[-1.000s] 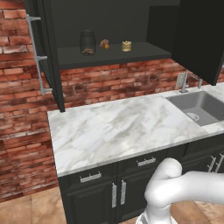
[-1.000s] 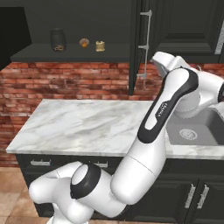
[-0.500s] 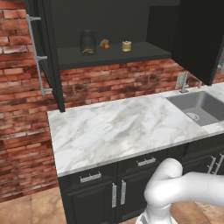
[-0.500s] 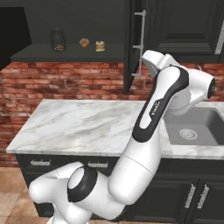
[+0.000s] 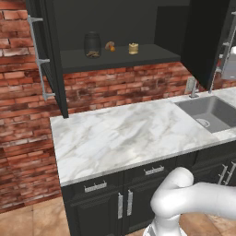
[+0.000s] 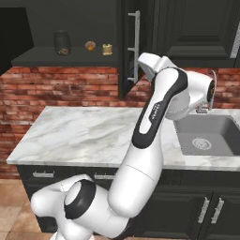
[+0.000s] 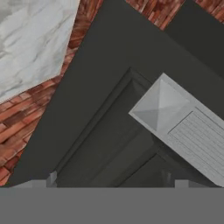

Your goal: Pick the candle and jar from the dining table and place them in the open cabinet. Close the cabinet after placing the objects.

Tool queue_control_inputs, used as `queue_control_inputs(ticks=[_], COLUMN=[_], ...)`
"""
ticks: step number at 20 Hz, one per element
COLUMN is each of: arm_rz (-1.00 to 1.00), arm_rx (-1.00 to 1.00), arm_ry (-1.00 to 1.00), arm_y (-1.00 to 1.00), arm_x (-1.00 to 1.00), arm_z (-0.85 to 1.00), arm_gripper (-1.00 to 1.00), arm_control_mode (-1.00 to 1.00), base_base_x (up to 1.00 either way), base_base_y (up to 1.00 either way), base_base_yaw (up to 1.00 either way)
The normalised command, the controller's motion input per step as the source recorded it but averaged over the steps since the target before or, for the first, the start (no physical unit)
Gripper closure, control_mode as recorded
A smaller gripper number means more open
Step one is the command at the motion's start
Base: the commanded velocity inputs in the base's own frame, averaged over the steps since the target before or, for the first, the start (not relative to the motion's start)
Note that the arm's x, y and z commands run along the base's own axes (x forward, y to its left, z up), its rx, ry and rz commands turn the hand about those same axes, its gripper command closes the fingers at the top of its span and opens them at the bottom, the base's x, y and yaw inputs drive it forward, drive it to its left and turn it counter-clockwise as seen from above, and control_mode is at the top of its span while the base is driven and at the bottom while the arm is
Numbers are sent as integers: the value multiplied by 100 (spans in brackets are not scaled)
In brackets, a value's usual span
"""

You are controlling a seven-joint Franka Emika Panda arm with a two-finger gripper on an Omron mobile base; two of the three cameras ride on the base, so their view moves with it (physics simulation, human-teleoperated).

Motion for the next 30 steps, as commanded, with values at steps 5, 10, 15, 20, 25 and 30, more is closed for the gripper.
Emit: queue_control_inputs(ticks=[5,10,15,20,25,30], arm_rz=[1,0,0,0,0,0], arm_rx=[0,-1,-4,-7,-10,-10], arm_ry=[0,0,0,0,0,0], arm_y=[52,57,57,52,39,21], arm_x=[0,4,17,27,30,35], arm_z=[0,0,0,0,0,0], arm_gripper=[-100,-100,-100,-100,-100,-100], arm_control_mode=[-100,-100,-100,-100,-100,-100], base_base_x=[0,0,0,0,0,0], base_base_y=[0,0,0,0,0,0], base_base_yaw=[0,0,0,0,0,0])
